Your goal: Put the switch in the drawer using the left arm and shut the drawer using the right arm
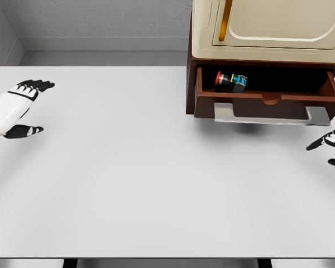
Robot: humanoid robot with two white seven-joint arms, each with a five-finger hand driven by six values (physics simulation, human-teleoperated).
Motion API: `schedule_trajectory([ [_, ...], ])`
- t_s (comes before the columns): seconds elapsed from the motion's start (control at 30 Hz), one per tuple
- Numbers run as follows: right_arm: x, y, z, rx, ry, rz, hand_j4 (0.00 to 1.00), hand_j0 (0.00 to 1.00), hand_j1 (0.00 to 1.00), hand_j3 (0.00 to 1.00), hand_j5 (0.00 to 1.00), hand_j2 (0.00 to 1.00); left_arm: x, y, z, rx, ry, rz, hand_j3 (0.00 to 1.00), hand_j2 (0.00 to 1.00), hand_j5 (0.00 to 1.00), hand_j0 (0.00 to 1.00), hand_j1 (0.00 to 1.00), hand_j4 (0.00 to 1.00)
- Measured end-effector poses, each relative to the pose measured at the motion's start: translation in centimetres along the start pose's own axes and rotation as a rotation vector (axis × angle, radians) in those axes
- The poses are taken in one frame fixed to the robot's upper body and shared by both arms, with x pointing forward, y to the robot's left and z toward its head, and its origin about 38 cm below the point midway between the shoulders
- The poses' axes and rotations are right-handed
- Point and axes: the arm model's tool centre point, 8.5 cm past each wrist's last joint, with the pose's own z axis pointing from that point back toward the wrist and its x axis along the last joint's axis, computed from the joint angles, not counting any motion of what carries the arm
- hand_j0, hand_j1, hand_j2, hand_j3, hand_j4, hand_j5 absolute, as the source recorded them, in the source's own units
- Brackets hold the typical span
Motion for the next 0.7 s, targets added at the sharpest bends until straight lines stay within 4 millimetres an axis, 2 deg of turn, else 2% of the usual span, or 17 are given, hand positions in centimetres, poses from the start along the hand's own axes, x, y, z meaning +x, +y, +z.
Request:
schedule_trajectory([
  [0.07, -0.1, -1.4, -0.7, -0.028, -0.008, 0.03, 0.67, 0.67, 0.67, 0.67, 0.67, 0.67, 0.1, -0.1, -0.1, 0.002, -0.001, 0.004, 1.0, 1.0, 1.0, 1.0, 1.0, 1.0],
  [0.3, 0.4, 0.5, -1.9, -0.003, -0.034, 0.0, 0.67, 0.67, 0.67, 0.67, 0.67, 0.67, 0.1, -0.3, -0.1, 0.001, 0.001, 0.01, 1.0, 1.0, 1.0, 1.0, 1.0, 1.0],
  [0.4, 0.6, -0.9, -2.8, -0.037, -0.051, 0.02, 0.67, 0.67, 0.67, 0.67, 0.67, 0.67, 0.1, -0.3, -0.1, 0.0, 0.002, 0.011, 1.0, 1.0, 1.0, 1.0, 1.0, 1.0],
  [0.47, 0.9, -0.3, -3.2, -0.031, -0.062, 0.01, 0.67, 0.67, 0.67, 0.67, 0.67, 0.67, 0.1, -0.4, -0.1, 0.0, 0.002, 0.011, 1.0, 1.0, 1.0, 1.0, 1.0, 1.0],
  [0.7, 1.5, -0.9, -4.7, -0.057, -0.096, 0.014, 0.67, 0.67, 0.67, 0.67, 0.67, 0.67, 0.2, -0.5, -0.2, 0.004, 0.0, 0.018, 1.0, 1.0, 1.0, 1.0, 1.0, 1.0],
])
